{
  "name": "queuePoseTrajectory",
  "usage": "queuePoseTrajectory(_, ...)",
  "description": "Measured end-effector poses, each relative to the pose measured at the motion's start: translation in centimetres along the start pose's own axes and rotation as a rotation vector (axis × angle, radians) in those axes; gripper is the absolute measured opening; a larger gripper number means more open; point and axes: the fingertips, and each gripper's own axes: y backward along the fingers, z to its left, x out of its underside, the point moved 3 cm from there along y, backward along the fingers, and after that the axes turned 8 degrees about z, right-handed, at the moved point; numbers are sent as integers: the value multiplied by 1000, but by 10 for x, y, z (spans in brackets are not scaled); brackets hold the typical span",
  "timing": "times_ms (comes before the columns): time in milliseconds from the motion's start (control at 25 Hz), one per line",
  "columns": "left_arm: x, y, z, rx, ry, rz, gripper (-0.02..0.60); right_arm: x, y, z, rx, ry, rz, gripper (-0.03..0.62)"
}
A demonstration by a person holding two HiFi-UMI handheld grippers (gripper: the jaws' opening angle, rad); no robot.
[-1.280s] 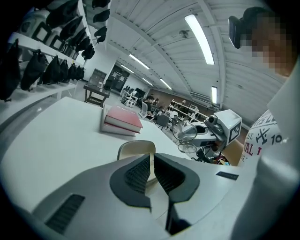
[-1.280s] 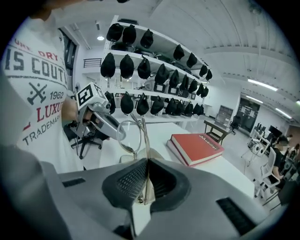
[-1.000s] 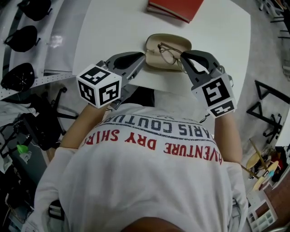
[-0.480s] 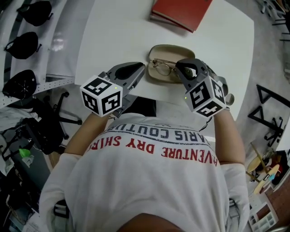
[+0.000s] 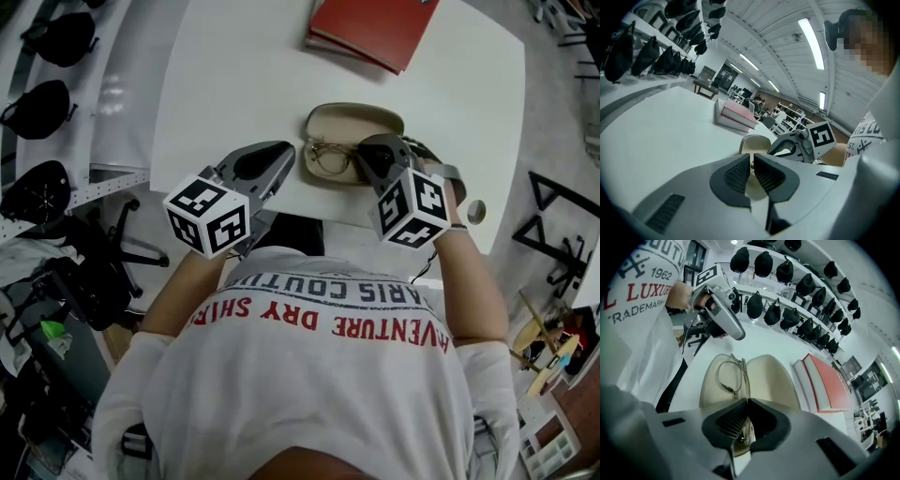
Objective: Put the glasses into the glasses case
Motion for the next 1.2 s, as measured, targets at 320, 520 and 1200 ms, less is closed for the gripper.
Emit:
queuePoseTrajectory(320, 4, -2, 3, -5, 22, -21, 46, 1, -8, 0, 18, 57, 39, 34)
queuePoseTrajectory(520, 6, -1, 4, -8, 30, -35, 46, 0, -10, 0, 18, 56, 35, 34)
queuePoseTrajectory(1200, -6, 13, -49, 49, -43, -89, 46, 7, 63, -8, 17, -439, -254, 166)
